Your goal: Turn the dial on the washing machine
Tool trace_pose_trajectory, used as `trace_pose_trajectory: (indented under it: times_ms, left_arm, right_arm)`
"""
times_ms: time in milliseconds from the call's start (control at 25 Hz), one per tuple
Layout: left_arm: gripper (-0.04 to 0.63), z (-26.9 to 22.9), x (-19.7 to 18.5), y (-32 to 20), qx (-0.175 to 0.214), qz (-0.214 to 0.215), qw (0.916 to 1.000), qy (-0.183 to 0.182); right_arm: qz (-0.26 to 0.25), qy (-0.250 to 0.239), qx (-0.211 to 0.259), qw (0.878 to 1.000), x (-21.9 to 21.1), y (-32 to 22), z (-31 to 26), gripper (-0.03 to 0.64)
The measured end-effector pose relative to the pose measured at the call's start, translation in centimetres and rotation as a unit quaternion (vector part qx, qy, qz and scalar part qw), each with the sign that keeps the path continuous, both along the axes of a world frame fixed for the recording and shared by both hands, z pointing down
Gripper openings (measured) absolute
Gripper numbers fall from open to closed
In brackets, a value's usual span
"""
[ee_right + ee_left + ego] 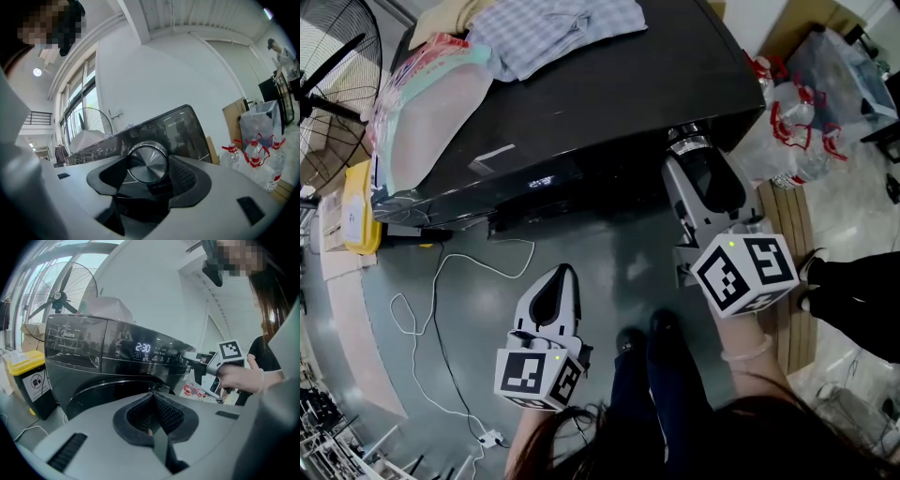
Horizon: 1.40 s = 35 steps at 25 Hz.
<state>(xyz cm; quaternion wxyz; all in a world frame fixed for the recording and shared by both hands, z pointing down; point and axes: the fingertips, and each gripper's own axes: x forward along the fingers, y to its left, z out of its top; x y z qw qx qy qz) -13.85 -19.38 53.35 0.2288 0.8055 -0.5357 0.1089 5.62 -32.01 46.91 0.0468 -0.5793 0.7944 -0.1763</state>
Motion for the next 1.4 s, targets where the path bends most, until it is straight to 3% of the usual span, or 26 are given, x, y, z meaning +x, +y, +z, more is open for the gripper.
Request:
trace_pose_trajectory:
  times_ms: [800, 1400]
  left_arm:
    - [0.017, -1.6, 0.0, 2.4, 0.012, -0.016, 0.9997, -0.010]
    - [0.017, -4.4, 2.5, 4.8, 0.027, -0.029, 0.9988, -0.029]
  right_arm:
    - [-0.015, 0.035, -0.007, 0.999, 0.5, 3.0, 0.1, 0.288]
    - [-0.103, 0.081, -0.019, 0.991, 0.2, 8.6, -1.5, 0.156]
